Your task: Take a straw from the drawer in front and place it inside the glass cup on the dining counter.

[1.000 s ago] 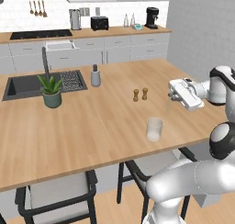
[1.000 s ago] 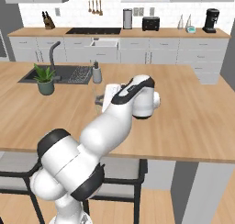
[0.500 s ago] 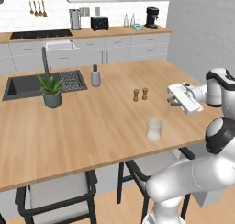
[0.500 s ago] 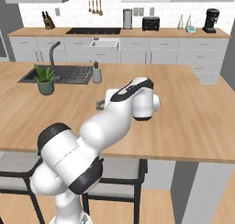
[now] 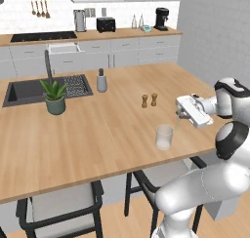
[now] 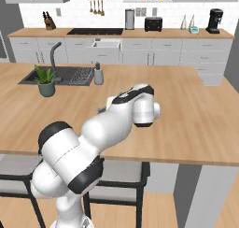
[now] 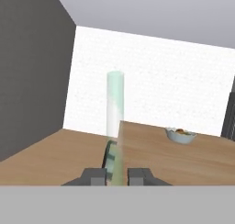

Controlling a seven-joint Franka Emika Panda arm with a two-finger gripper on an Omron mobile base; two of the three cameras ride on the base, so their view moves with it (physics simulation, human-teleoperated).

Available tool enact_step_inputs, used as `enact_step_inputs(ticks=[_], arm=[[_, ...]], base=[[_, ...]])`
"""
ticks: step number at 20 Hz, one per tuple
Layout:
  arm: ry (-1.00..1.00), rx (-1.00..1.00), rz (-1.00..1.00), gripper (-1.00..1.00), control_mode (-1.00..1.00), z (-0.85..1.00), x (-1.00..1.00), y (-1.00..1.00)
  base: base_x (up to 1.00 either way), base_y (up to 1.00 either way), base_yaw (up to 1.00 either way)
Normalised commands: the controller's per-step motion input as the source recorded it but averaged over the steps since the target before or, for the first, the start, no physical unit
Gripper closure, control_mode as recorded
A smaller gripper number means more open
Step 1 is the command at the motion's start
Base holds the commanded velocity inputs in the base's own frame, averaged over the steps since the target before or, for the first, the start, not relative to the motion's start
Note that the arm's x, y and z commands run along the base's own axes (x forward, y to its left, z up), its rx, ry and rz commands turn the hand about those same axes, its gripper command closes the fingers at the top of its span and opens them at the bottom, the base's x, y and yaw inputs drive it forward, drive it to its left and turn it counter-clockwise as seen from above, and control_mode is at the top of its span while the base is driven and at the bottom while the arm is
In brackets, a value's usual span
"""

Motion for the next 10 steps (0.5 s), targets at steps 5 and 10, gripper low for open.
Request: enact_step_inputs(ticks=[5, 10], arm=[[0.03, 0.00, 0.00, 1.00, -1.00, -0.22, 0.05, 0.02], [0.00, 0.00, 0.00, 1.00, -1.00, -0.14, 0.21, 0.00]], base=[[0.00, 0.00, 0.00], [0.00, 0.00, 0.00]])
